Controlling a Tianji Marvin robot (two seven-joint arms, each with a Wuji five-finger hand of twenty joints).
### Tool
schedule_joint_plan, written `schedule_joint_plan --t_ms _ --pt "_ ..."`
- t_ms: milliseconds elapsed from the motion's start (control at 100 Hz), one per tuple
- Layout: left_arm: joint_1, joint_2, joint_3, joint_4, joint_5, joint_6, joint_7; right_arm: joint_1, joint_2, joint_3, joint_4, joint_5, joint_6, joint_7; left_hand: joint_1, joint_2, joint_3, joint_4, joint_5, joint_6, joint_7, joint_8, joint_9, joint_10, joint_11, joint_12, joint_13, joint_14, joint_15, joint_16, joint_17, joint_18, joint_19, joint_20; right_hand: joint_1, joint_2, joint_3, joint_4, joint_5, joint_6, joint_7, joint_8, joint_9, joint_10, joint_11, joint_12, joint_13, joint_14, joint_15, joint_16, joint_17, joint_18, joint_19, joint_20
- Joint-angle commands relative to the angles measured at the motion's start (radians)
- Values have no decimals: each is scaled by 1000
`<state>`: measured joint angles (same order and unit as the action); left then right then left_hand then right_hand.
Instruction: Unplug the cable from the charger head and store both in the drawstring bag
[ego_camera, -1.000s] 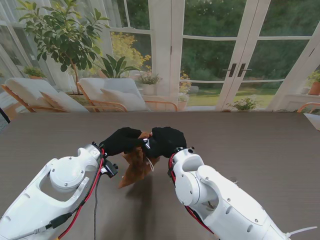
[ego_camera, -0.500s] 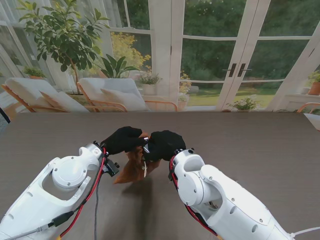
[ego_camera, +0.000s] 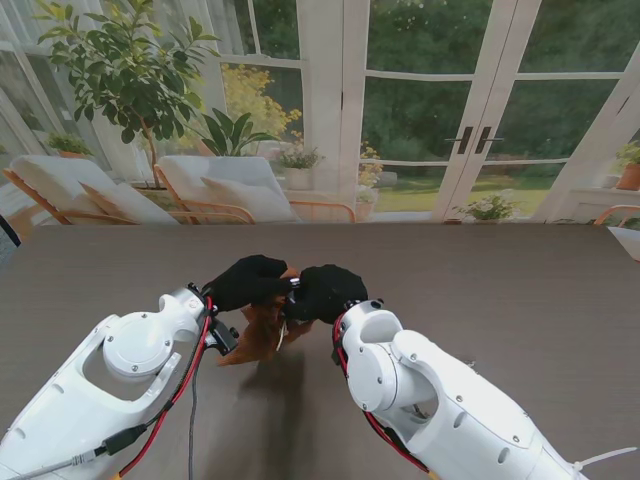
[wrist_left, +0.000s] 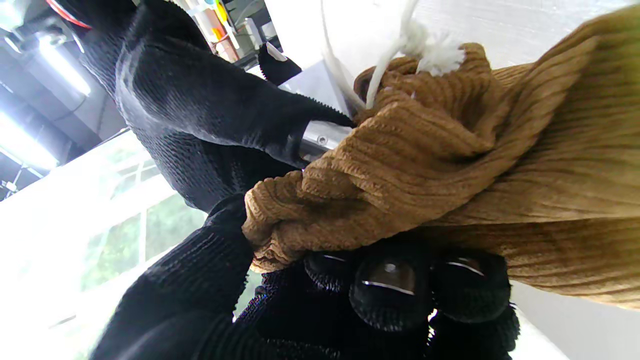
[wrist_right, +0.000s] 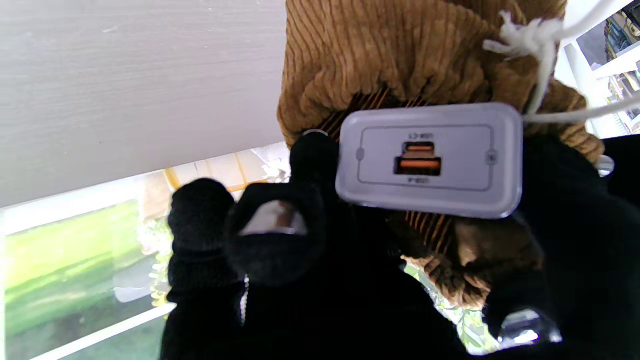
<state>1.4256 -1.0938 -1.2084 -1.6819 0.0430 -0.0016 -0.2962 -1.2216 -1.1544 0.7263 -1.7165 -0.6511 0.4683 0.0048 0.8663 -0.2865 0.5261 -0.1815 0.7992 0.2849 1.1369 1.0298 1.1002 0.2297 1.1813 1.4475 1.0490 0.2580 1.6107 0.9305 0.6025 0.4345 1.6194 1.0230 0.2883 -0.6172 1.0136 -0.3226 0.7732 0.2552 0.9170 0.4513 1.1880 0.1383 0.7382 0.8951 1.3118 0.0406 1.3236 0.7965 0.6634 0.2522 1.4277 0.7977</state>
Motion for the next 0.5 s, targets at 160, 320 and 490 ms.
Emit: schedule_joint_plan --t_ms 160,320,490 --pt "13 -1 1 -18 -4 -3 -25 -6 -14 3 -3 11 19 -7 67 23 3 3 -30 49 26 14 -8 -31 14 26 -18 -27 26 14 -7 1 -3 21 120 193 73 95 -10 -66 55 69 -48 -22 44 12 5 -43 10 -9 135 26 51 37" --pt "17 0 0 -22 -6 -1 -26 -16 -19 11 -6 26 24 -22 68 24 2 3 -30 50 27 15 -8 -31 14 26 -18 -27 26 14 -8 0 -4 22 159 187 80 84 -78 -36 49 37 -69 -20 57 8 5 -42 13 -11 134 24 55 38" --pt "24 0 -2 -25 -12 -1 -30 -18 -20 20 -9 40 27 -23 69 25 0 3 -32 49 30 16 -13 -29 14 28 -22 -28 24 14 -12 -2 -7 22 210 142 97 52 -93 -43 103 -18 -68 -25 72 -8 5 -48 18 -12 137 19 57 36"
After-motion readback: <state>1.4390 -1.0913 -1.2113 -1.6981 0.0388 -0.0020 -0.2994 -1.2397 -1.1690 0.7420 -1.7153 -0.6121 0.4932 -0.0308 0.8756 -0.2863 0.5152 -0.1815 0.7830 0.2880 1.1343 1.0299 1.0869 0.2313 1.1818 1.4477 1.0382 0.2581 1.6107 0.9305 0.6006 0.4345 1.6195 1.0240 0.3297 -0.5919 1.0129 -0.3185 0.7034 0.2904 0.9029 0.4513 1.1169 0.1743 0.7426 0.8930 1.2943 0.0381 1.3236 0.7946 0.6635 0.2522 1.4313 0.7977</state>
